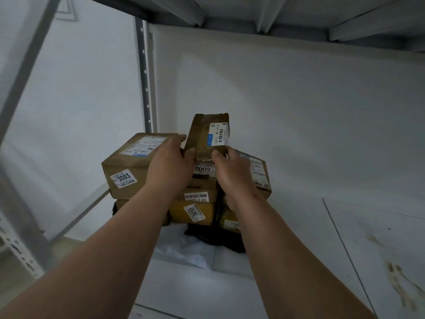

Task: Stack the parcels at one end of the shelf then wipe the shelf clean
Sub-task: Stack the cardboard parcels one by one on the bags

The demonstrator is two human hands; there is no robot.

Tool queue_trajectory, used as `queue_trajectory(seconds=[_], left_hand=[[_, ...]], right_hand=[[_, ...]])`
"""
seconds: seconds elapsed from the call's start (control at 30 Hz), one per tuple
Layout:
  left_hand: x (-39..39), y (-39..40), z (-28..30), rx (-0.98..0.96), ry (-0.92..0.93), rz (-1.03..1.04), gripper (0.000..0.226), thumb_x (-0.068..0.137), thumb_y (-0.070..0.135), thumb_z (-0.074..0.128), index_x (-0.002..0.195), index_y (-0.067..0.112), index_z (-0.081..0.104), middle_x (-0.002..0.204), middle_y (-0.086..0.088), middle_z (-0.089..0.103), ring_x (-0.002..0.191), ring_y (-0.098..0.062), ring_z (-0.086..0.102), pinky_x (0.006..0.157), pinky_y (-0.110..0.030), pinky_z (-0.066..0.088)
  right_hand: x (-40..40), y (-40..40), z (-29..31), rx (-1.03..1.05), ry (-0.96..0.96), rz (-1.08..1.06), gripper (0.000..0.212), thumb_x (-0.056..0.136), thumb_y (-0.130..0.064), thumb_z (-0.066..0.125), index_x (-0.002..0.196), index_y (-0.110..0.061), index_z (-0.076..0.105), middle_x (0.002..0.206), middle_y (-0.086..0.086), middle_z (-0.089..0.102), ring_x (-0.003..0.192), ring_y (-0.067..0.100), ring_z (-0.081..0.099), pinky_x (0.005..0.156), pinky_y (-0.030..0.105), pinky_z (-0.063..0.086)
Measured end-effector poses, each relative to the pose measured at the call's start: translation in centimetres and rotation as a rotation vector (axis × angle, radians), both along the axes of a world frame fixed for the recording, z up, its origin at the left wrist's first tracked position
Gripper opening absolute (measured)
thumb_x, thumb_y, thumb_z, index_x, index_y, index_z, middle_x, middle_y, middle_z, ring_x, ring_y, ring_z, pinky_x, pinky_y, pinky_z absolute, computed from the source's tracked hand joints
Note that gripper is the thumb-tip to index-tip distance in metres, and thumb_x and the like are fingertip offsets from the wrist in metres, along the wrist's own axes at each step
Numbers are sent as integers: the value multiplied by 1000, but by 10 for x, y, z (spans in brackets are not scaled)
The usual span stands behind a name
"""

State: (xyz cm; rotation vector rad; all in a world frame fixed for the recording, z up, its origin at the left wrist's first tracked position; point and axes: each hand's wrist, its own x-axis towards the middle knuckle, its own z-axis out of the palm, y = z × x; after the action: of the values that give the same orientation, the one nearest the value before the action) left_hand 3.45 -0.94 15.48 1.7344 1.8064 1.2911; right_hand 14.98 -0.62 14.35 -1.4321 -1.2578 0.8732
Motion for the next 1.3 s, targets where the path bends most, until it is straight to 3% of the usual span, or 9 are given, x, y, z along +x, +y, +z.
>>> queue_trajectory(seconds=[0.13, 0.23, 0.47, 0.6, 0.73, 0.87, 0.97, 1.1, 1.3], left_hand=[[-9, 12, 3, -21, 188, 17, 31, 96, 31, 44, 126, 28, 47, 117, 0, 64, 113, -25, 56, 103, -50, 38], [-11, 19, 4, -109, 430, 48, 29, 93, 27, 43, 122, 28, 47, 116, -1, 62, 117, -26, 51, 102, -51, 28], [-17, 24, -5, -236, 778, 39, 37, 83, 20, 50, 116, 35, 56, 128, 8, 56, 130, -21, 35, 99, -47, 23], [-17, 21, -10, -200, 772, 28, 50, 82, 23, 52, 130, 38, 49, 148, 8, 37, 137, -25, 24, 103, -49, 20], [-12, 16, -12, -127, 678, 56, 62, 82, 23, 52, 140, 40, 38, 154, 5, 28, 140, -27, 18, 106, -51, 18], [2, 13, -19, 23, 591, 56, 51, 90, 30, 47, 140, 38, 41, 150, 9, 35, 139, -24, 21, 105, -48, 19], [18, 8, -20, 139, 472, 52, 33, 93, 35, 47, 124, 34, 60, 141, 9, 48, 135, -22, 30, 103, -41, 18], [43, 0, -20, 230, 368, 21, 24, 95, 33, 48, 97, 22, 70, 124, 3, 61, 123, -23, 41, 93, -36, 19], [86, -6, -31, 322, 394, -77, 35, 97, 37, 42, 76, 22, 65, 96, 6, 66, 107, -22, 51, 85, -35, 23]], right_hand=[[-6, 4, 15, -7, -69, 41, 56, 95, -33, 47, 147, -33, 27, 120, 4, 58, 95, 17, 64, 75, 36, 59], [-3, 12, 18, -36, -159, 91, 55, 97, -14, 43, 148, -27, 26, 119, 5, 59, 98, 21, 64, 61, 26, 50], [-9, 12, 4, -186, -298, 186, 59, 92, -6, 41, 149, -22, 36, 136, 12, 52, 113, 28, 57, 94, 44, 53], [-5, 9, 1, -148, -282, 174, 59, 94, -5, 40, 150, -21, 34, 143, 11, 47, 111, 23, 56, 83, 32, 53], [4, 1, 3, -92, -198, 143, 53, 97, -9, 42, 148, -23, 38, 129, 1, 53, 73, 1, 50, 69, 27, 54], [11, -5, 0, 6, -125, 123, 45, 95, -16, 50, 140, -22, 50, 116, -3, 61, 79, -1, 55, 67, 20, 51], [19, -10, -2, 91, -99, 53, 34, 93, -19, 56, 126, -18, 62, 110, -3, 66, 94, 9, 61, 84, 31, 54], [41, -18, -3, 137, -77, -45, 11, 91, -24, 60, 91, -17, 68, 81, -6, 65, 75, 11, 60, 70, 30, 50], [84, -34, -7, 145, -78, -123, 23, 91, -28, 62, 70, -21, 62, 68, -8, 60, 67, 8, 55, 67, 31, 46]])
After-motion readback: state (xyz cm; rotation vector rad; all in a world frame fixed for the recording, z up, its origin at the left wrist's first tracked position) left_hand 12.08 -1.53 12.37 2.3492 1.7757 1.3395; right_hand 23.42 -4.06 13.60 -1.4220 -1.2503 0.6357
